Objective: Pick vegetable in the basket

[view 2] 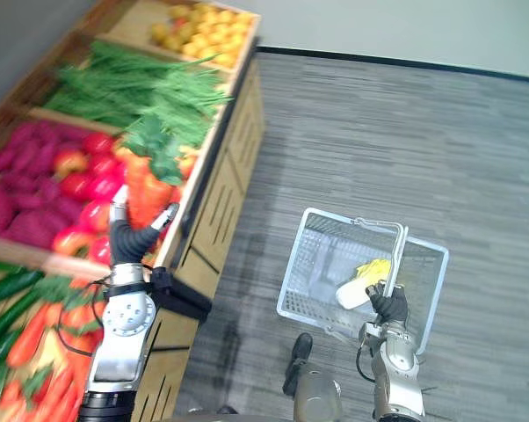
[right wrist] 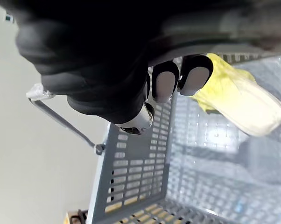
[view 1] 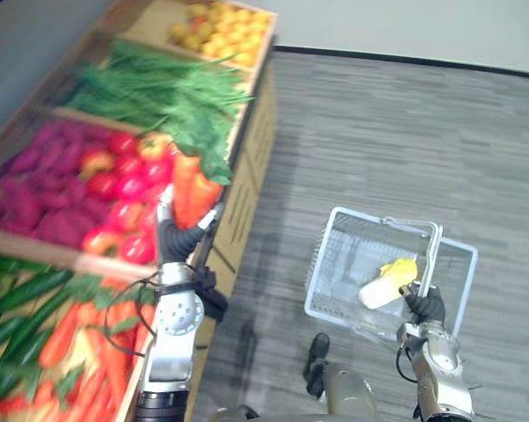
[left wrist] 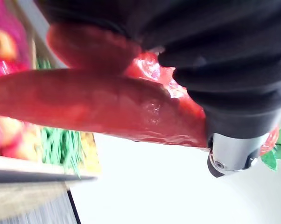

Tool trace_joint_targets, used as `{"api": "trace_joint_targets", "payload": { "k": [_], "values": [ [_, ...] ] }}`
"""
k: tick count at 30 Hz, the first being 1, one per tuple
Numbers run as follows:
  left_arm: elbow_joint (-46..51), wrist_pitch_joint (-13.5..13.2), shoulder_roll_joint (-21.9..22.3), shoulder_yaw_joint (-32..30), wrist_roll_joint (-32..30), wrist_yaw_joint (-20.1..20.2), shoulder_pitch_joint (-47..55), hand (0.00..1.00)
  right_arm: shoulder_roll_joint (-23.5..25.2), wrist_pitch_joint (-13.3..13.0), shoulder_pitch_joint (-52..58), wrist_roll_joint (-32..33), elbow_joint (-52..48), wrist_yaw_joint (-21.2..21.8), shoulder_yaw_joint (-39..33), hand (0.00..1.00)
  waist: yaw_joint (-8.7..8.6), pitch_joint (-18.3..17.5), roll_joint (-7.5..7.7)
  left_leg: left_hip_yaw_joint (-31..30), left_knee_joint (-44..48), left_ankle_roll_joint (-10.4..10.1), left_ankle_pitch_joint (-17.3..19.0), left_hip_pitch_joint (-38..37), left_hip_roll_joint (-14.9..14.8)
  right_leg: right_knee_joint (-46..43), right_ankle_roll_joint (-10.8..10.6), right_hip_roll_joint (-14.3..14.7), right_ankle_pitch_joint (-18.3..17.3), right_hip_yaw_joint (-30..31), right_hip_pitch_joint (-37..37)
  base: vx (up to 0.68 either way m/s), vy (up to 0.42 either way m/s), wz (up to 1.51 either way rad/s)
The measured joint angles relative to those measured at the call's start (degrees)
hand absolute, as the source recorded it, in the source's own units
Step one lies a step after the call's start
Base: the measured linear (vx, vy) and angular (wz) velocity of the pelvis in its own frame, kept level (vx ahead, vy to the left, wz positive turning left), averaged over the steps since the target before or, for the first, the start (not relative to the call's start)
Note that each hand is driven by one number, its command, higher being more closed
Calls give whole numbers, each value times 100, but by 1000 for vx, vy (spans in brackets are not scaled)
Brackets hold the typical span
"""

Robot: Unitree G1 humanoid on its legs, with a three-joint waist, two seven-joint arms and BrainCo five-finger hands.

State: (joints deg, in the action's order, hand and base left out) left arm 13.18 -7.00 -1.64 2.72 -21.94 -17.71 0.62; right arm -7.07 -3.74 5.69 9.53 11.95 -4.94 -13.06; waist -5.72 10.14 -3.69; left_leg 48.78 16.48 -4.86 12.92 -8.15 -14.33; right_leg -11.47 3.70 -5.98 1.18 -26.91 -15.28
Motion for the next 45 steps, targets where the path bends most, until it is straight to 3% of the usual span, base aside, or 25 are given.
{"api": "trace_joint_targets", "payload": {
  "k": [3, 4, 8, 10, 12, 13, 14, 15, 18, 21, 28, 39, 40, 45],
  "values": [
    [-430, -47, 108, 606, 234, 122, -274, 100, -222, 2, -61, 6, -68, -14, 249, 100, 14, -3, -17, -358, 2359, 316, -259, 394, -918, -102, 130, 246, -259, 476, 321, 270, -130, -85],
    [-515, -62, 114, 687, 254, 139, -313, 100, -243, 2, -62, 7, -81, -21, 264, 100, 21, -3, -17, -508, 2653, 344, -222, 473, -971, -38, 127, 270, -265, 562, 434, 283, -32, -75],
    [-658, -93, 121, 838, 517, 152, -204, 100, -236, 0, -80, 65, -475, -119, 439, 100, 67, -10, -24, -1763, 2923, 326, 151, 1167, -538, 361, 101, 298, -333, 1308, 1022, 174, 61, -84],
    [-747, -94, 122, 915, 551, 155, -168, 100, -250, 0, -134, 70, -576, -119, 603, 100, 203, -11, -30, -2439, 2158, 362, 189, 1604, -101, 396, 59, 283, -363, 1788, 1123, 132, 168, -115],
    [-773, -94, 128, 1001, 550, 153, -171, 100, -254, 1, -149, 114, -581, -115, 751, 100, 212, -37, -72, -2932, 1465, 288, 143, 1804, 189, 405, -17, 271, -366, 2005, 1158, 114, 205, -77],
    [-826, -99, 152, 1081, 548, 155, -172, 100, -327, 3, -130, 122, -582, -113, 871, 100, 249, -80, -141, -3280, 662, 36, -126, 1806, 404, 402, -238, 292, -325, 2131, 1160, 104, 243, -93],
    [-914, -96, 235, 1162, 545, 155, -175, 100, -412, 18, -100, 128, -589, -89, 990, 100, 287, -197, -399, -3523, -9, 50, -896, 1784, 419, 425, -433, 462, -320, 2296, 1154, 134, 302, -92],
    [-1054, -91, 250, 1240, 536, 161, -223, 100, -315, 64, -74, 128, -563, -84, 1036, 100, 300, -215, -391, -3428, -21, 190, -867, 1669, 458, 469, -512, 425, -313, 2410, 1242, 159, 260, -66],
    [-1318, -62, 225, 1515, 522, 227, -367, 100, -138, 70, 58, 134, -702, 27, 1230, 100, 251, -228, -138, -3223, -885, 362, -1118, 1254, 908, 729, -743, 63, -174, 2476, 1321, 117, 156, -14],
    [-1588, 0, 193, 1722, 521, 263, -587, 100, -75, 124, 48, 188, -703, 119, 1419, 100, 267, -222, -67, -3111, -1402, 467, -1315, 1008, 1148, 912, -853, -96, -102, 2545, 1384, 87, 131, -5],
    [-2220, 179, 183, 2253, 564, 271, -684, 100, 138, 190, 20, 333, -763, 168, 1988, 100, 251, -228, -16, -2957, -1757, 464, -1328, 747, 1233, 1171, -895, -125, -49, 2712, 1506, 45, 33, -15],
    [-3059, 303, 216, 2873, 739, 263, -657, 100, 273, 261, -153, 333, -781, -155, 2774, 100, 198, -348, 246, -2948, -2063, 429, -1430, 552, 1236, 1279, -895, -111, -46, 2694, 1612, 3, -7, -2],
    [-3085, 302, 219, 2875, 776, 257, -658, 0, 268, 283, -152, 345, -781, -155, 2792, 100, 201, -355, 255, -2970, -2071, 428, -1442, 550, 1238, 1279, -895, -113, -46, 2678, 1620, -32, -19, 9],
    [-3509, 312, 212, 2815, 776, 215, -690, 0, 133, 312, -144, 682, -780, -156, 3100, 100, 195, -400, 279, -3053, -2181, 427, -1558, 552, 1237, 1279, -891, -101, -43, 2593, 1616, -39, -18, 10]
  ]
}}
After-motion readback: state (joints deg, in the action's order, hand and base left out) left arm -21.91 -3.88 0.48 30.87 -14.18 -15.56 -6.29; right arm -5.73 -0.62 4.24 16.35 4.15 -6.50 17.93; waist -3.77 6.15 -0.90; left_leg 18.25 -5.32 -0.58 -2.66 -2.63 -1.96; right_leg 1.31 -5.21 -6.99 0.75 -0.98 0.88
